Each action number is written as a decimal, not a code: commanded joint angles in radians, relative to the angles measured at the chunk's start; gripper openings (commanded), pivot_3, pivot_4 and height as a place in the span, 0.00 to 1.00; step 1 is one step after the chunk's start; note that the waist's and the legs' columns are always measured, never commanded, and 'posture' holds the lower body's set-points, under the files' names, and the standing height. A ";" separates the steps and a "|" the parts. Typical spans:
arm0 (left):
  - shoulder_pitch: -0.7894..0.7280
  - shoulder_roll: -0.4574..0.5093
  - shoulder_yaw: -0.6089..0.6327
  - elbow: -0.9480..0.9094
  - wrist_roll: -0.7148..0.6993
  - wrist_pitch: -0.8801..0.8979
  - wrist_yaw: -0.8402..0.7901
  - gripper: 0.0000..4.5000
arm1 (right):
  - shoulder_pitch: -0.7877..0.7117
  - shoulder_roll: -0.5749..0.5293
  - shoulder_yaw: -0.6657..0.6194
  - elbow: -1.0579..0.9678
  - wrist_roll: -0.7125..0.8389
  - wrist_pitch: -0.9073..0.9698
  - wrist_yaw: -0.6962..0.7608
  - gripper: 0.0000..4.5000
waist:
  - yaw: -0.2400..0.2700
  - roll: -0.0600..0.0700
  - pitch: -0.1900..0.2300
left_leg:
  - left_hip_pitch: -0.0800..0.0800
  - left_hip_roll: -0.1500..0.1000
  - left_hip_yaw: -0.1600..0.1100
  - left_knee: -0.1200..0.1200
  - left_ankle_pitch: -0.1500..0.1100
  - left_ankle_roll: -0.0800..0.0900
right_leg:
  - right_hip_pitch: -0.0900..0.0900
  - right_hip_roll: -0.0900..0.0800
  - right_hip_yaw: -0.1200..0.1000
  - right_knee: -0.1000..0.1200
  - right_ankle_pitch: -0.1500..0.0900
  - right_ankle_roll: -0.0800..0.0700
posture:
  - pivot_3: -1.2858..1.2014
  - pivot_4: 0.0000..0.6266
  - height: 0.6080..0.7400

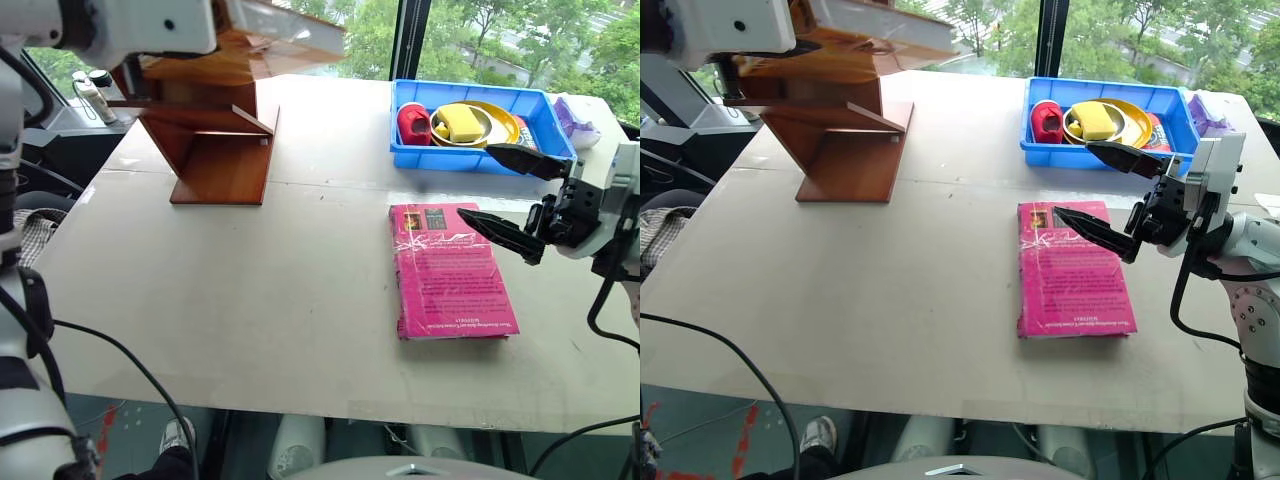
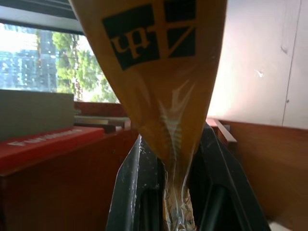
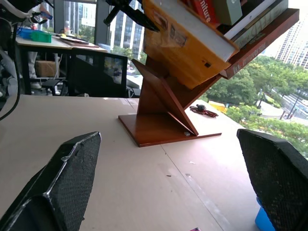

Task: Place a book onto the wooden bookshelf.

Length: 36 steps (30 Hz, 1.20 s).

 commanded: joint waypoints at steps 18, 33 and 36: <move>-0.160 -0.133 -0.070 0.488 0.269 -0.210 0.010 0.69 | 0.076 -0.013 -0.131 -0.207 0.117 0.045 -0.154 1.00 | -0.013 0.002 -0.001 | 0.010 0.001 0.000 0.003 0.001 -0.001 | 0.000 0.003 0.006 0.017 -0.001 -0.001 | 0.52 0.24 1.00; 0.234 -0.441 0.501 -0.570 -0.552 0.940 0.023 0.97 | 0.143 -0.118 -0.189 -0.141 0.102 0.090 -0.099 1.00 | -0.019 0.004 -0.002 | -0.007 -0.004 -0.003 0.009 0.001 0.000 | -0.014 -0.002 0.012 0.018 -0.001 0.001 | 0.52 0.24 1.00; 0.462 -0.607 0.576 -0.730 -0.641 1.061 0.164 0.97 | 0.282 -0.165 -0.278 -0.139 0.075 0.117 -0.051 1.00 | -0.021 0.001 0.000 | 0.002 -0.004 -0.004 0.009 0.000 0.001 | -0.004 0.000 0.012 0.018 -0.003 0.004 | 0.52 0.24 1.00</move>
